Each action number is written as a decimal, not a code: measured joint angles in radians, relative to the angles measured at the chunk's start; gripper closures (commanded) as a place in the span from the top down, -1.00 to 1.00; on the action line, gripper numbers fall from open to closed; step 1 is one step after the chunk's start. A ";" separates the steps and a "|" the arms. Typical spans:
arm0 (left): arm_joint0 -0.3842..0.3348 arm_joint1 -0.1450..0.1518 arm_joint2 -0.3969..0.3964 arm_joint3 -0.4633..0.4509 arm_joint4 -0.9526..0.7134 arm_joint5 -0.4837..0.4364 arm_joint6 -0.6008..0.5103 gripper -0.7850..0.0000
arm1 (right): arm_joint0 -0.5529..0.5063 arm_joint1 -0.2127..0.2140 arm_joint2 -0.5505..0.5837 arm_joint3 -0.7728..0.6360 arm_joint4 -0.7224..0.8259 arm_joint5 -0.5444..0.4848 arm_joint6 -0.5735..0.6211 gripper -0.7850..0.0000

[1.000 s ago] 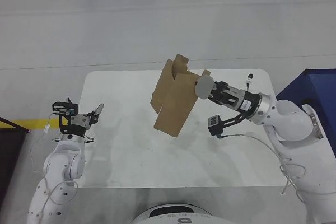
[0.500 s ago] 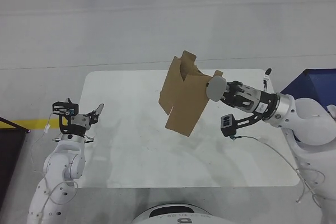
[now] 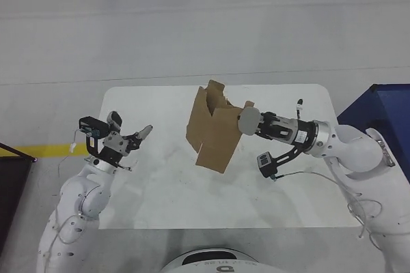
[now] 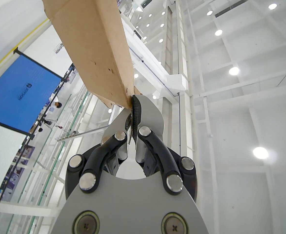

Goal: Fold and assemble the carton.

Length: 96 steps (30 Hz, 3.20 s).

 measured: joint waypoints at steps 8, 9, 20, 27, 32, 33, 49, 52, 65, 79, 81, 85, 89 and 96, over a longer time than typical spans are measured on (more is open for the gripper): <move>-0.072 0.025 0.093 0.074 -0.643 -0.438 -0.368 1.00 | 0.057 -0.011 -0.072 0.039 0.031 0.015 -0.035 -1.00; -0.078 0.029 0.111 0.079 -0.717 -0.461 -0.414 1.00 | 0.060 -0.012 -0.077 0.041 0.034 0.016 -0.040 -1.00; -0.176 0.072 0.206 0.136 -1.339 -0.412 -0.842 1.00 | 0.090 -0.017 -0.123 0.057 0.112 0.026 -0.126 -1.00; -0.188 0.078 0.246 0.130 -1.390 -0.424 -0.935 1.00 | 0.118 -0.022 -0.150 0.080 0.125 0.027 -0.152 -1.00; -0.190 0.082 0.252 0.131 -1.421 -0.432 -0.957 -0.04 | 0.134 -0.025 -0.161 0.100 0.125 0.032 -0.153 -1.00; -0.190 0.083 0.250 0.130 -1.425 -0.434 -0.958 -0.22 | 0.135 -0.026 -0.162 0.104 0.123 0.033 -0.152 -1.00; -0.178 0.096 0.234 0.124 -1.337 -0.307 -0.907 -1.00 | 0.132 -0.026 -0.155 0.123 0.073 0.031 -0.118 -1.00; -0.182 0.097 0.242 0.121 -1.344 -0.234 -0.907 -1.00 | 0.129 -0.026 -0.155 0.123 0.065 0.033 -0.110 -0.72; -0.175 0.106 0.161 0.162 -1.230 -0.228 -0.792 -1.00 | 0.077 -0.027 -0.022 0.314 0.529 -0.057 -0.012 1.00; -0.197 0.103 0.153 0.045 -1.125 -0.229 -0.674 -1.00 | -0.077 -0.041 0.058 0.370 1.166 -0.444 0.123 1.00; -0.208 0.101 0.158 0.024 -1.118 -0.222 -0.666 -1.00 | -0.105 -0.041 0.076 0.367 1.198 -0.456 0.127 1.00; -0.218 0.100 0.165 0.003 -1.109 -0.208 -0.656 -1.00 | -0.142 -0.039 0.105 0.355 1.211 -0.452 0.172 1.00; -0.217 0.100 0.165 0.004 -1.109 -0.208 -0.656 -1.00 | -0.140 -0.039 0.104 0.356 1.211 -0.452 0.170 1.00; -0.212 0.098 0.175 -0.014 -1.128 -0.189 -0.640 -1.00 | -0.140 -0.039 0.104 0.356 1.211 -0.452 0.170 1.00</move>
